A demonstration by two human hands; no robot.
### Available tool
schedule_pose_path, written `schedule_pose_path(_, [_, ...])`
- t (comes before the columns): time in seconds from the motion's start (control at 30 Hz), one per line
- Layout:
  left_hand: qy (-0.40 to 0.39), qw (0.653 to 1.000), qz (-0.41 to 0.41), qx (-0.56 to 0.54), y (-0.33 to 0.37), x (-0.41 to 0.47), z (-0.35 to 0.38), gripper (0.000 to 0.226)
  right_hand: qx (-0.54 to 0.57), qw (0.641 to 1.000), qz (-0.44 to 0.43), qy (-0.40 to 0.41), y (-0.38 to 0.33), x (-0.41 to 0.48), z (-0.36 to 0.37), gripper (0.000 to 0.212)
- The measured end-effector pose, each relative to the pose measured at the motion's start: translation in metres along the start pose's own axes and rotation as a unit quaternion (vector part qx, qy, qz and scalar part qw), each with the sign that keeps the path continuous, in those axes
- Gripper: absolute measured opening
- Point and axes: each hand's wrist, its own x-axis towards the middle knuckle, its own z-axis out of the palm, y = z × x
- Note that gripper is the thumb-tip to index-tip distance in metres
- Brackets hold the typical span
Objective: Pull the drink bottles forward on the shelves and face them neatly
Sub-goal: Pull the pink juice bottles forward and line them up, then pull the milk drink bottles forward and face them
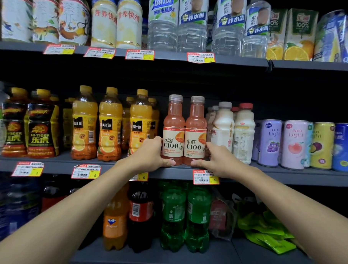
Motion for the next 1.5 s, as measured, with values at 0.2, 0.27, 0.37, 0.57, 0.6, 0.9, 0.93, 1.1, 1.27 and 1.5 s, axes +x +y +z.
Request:
schedule_pose_path(0.2, [0.003,1.0,0.004,0.009,-0.001,-0.001,0.0,0.077,-0.005,1.0,-0.011,-0.001,-0.002,-0.002,0.0,0.069])
schedule_pose_path(0.27, [0.007,1.0,0.006,0.01,0.0,-0.002,0.001,0.076,-0.005,1.0,-0.013,-0.001,-0.003,-0.003,0.0,0.068])
schedule_pose_path(0.37, [0.009,1.0,0.004,0.005,0.001,-0.002,0.001,0.075,-0.013,1.0,-0.018,0.002,-0.005,-0.004,-0.001,0.065])
schedule_pose_path(0.57, [0.01,1.0,0.005,0.0,0.002,-0.006,0.001,0.071,-0.016,1.0,-0.024,0.004,-0.007,-0.006,-0.003,0.065])
schedule_pose_path(0.6, [0.011,1.0,0.006,0.002,0.002,-0.006,0.001,0.071,-0.016,1.0,-0.022,0.005,-0.006,-0.006,-0.002,0.066])
schedule_pose_path(0.9, [0.01,1.0,0.015,0.022,0.003,-0.007,0.001,0.07,-0.016,1.0,-0.018,0.011,-0.004,-0.008,-0.001,0.07])
schedule_pose_path(0.93, [0.009,0.999,0.019,0.026,0.004,-0.007,0.001,0.07,-0.015,1.0,-0.017,0.013,-0.004,-0.008,-0.001,0.07])
schedule_pose_path(1.1, [0.041,0.999,0.006,0.031,0.015,-0.02,-0.007,0.066,-0.012,0.998,-0.015,0.056,-0.005,-0.016,-0.005,0.075])
schedule_pose_path(1.27, [0.209,0.974,0.077,-0.037,0.06,-0.046,0.013,0.028,-0.025,0.98,0.031,0.196,0.022,-0.034,-0.028,0.05])
schedule_pose_path(1.5, [0.16,0.976,0.134,-0.056,0.137,-0.03,0.077,0.04,-0.065,0.943,0.116,0.304,0.062,-0.046,-0.049,0.05])
